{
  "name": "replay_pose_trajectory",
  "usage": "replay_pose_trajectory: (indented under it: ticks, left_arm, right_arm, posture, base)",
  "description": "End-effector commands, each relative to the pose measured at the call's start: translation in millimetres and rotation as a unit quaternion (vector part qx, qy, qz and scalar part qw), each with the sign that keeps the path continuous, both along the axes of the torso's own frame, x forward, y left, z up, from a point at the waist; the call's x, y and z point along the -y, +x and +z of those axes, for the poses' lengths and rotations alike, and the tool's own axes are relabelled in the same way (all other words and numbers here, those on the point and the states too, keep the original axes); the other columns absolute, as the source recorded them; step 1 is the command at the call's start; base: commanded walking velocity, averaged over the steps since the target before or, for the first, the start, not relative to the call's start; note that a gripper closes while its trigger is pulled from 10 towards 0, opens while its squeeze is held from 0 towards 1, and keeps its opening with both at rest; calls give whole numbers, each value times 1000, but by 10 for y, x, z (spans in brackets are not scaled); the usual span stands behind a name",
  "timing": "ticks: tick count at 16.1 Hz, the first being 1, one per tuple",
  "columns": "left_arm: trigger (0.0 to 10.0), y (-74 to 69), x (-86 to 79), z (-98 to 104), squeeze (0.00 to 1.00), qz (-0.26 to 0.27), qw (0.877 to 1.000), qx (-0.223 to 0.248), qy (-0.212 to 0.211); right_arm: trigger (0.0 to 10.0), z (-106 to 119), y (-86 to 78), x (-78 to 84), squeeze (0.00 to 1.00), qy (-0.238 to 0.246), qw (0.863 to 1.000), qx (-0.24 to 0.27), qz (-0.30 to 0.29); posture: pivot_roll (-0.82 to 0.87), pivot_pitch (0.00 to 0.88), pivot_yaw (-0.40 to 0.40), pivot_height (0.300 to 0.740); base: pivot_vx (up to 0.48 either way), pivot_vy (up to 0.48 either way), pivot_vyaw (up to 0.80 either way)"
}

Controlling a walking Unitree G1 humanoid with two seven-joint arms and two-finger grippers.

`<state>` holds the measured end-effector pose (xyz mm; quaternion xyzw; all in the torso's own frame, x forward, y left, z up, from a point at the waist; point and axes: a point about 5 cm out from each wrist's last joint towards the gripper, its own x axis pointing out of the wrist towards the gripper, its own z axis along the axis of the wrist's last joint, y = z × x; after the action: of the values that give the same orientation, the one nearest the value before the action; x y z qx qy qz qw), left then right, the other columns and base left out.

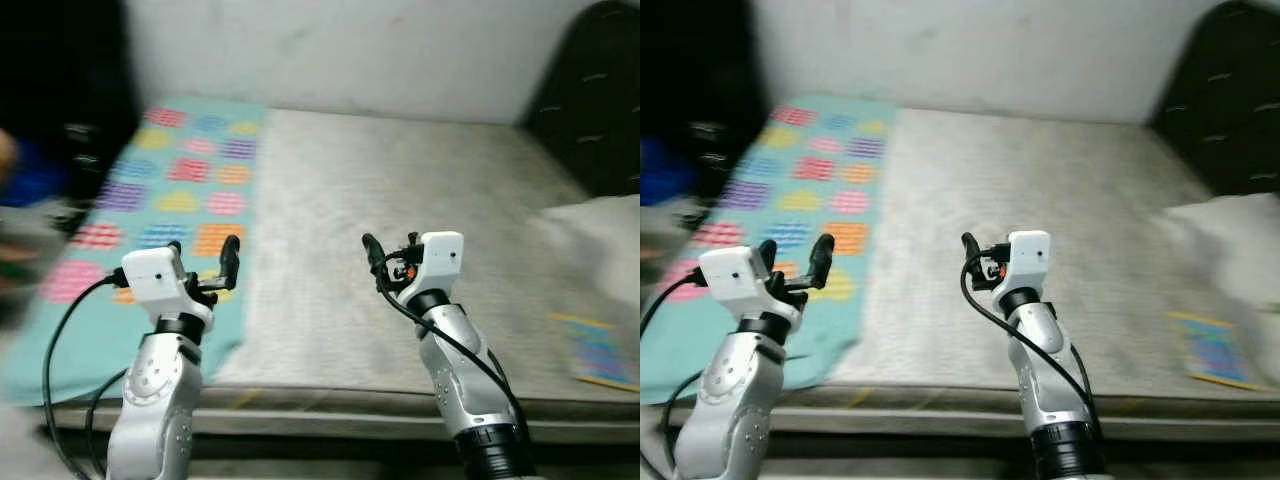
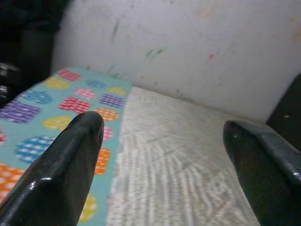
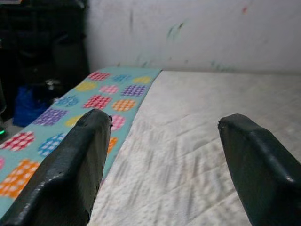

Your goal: Clean up the room

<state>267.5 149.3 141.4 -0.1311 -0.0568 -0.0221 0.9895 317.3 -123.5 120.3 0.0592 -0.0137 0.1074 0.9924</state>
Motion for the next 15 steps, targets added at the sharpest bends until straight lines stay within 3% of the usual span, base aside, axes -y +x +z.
replay_pose_trajectory:
  ticks: [1, 15]
  left_arm:
    - [10000, 9, 16, 6, 0, -4, 1000, -1, 3]
    - [10000, 16, 27, 3, 0, -4, 1000, -2, 1]
  right_arm:
    - [10000, -22, -1, 46, 0, 3, 1000, -6, -10]
    - [10000, -33, 9, 43, 0, -1, 1000, -9, -8]
  posture:
    - [27, 25, -59, 740]
    - [24, 26, -60, 740]
  base:
    - [0, 446, 0]
    - [0, 460, 0]
